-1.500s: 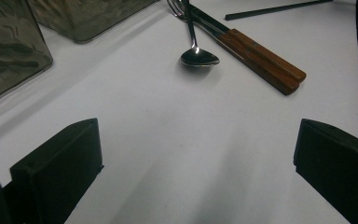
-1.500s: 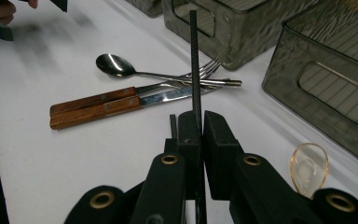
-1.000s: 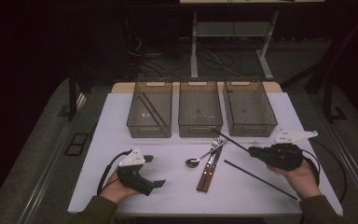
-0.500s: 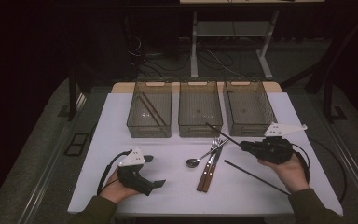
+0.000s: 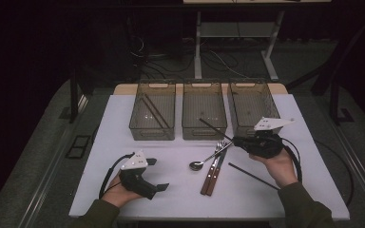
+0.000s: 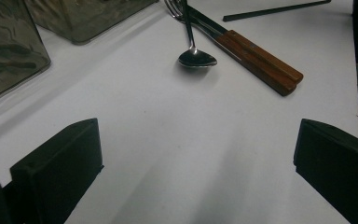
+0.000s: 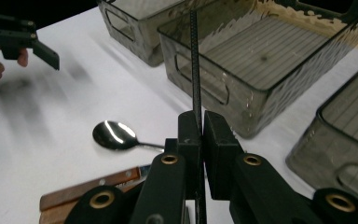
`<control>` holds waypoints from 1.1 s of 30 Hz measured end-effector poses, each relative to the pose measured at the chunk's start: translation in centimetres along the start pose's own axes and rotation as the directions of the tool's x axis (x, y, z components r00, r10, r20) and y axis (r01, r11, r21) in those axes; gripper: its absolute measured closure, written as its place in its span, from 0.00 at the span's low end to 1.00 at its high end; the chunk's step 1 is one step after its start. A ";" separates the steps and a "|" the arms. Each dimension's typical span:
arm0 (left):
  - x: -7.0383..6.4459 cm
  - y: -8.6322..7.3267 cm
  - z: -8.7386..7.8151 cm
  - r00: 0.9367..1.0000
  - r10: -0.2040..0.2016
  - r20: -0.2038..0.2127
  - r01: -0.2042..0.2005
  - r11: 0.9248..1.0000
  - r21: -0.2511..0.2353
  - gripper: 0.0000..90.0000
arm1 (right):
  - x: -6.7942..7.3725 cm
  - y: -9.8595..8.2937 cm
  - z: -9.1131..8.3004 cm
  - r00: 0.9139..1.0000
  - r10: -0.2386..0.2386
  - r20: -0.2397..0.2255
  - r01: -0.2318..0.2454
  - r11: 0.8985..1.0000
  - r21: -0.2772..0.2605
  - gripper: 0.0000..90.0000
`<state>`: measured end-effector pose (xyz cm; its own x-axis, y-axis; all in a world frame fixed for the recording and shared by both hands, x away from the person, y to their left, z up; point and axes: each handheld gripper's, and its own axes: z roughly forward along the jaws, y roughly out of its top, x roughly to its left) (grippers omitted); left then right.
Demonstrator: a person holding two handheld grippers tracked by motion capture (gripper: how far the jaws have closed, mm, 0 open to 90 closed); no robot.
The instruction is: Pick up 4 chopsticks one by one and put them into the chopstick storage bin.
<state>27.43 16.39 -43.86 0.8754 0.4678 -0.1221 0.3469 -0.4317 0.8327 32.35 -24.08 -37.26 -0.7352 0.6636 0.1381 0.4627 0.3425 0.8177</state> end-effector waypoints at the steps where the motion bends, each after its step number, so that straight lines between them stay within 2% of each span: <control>1: 0.0 0.0 0.0 1.000 0.000 0.001 0.000 1.000 0.000 0.00 | 0.0 0.2 0.2 1.000 0.004 0.000 -0.004 1.000 0.003 0.95; 22: -0.1 0.0 -0.1 1.000 0.003 0.006 -0.003 1.000 -0.005 0.00 | 1.0 5.7 5.1 0.999 0.027 0.045 -0.028 1.000 0.004 0.95; 33: -0.1 0.1 -0.1 1.000 -0.001 0.008 0.001 1.000 -0.004 0.00 | 1.1 8.2 8.2 0.996 0.066 0.060 -0.066 0.998 0.000 0.95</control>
<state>27.37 16.36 -43.71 0.8777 0.4621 -0.1270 0.3462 -0.4283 0.8347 39.40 -15.08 -34.96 -0.6724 0.7231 0.1581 0.5103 0.2981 0.8067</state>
